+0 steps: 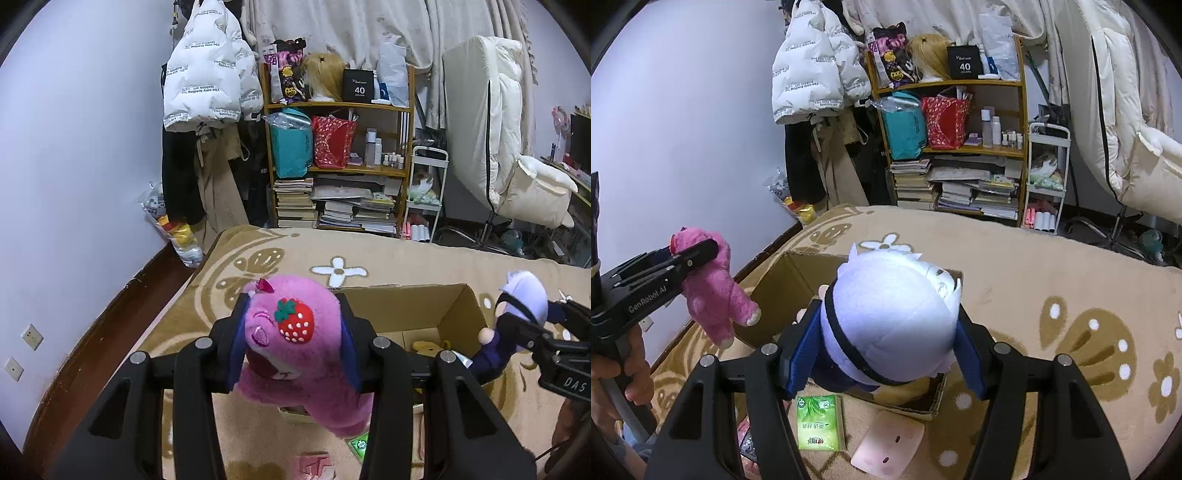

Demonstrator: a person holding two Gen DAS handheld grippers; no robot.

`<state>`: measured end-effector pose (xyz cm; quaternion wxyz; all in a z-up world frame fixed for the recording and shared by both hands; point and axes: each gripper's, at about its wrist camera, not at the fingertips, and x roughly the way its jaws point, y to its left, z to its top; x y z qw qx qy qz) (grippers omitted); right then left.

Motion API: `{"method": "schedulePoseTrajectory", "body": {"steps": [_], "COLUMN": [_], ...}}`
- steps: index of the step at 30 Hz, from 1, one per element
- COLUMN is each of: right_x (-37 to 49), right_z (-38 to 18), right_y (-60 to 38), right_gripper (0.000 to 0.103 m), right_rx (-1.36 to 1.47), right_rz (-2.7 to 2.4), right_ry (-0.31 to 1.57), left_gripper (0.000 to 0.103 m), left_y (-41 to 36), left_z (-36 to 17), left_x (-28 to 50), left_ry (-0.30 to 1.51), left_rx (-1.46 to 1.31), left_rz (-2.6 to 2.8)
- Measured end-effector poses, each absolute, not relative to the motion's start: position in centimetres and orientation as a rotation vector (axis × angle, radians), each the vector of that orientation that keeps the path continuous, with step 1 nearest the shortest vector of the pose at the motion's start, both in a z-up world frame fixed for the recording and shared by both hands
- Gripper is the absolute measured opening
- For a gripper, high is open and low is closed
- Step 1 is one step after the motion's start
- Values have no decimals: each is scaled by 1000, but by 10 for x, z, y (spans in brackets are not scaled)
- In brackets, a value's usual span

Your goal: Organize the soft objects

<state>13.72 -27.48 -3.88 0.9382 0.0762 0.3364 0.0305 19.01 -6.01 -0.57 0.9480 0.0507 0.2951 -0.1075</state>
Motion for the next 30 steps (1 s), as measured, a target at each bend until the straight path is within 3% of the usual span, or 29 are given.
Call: {"method": "schedulePoseTrajectory", "body": {"steps": [18,30], "right_x": [151,157], "right_z": [-62,-67], "right_y": [-274,-280], "right_gripper": [70,73], "right_rx": [186,216], "right_rz": [89,119], "right_ry": [711,739], "left_gripper": [43,50], "left_y": [-83,-82], "left_z": [-32,-43], "left_x": [195,202], "left_ry": [649,681], "left_rx": [156,155], "left_rz": [-269,-271]}}
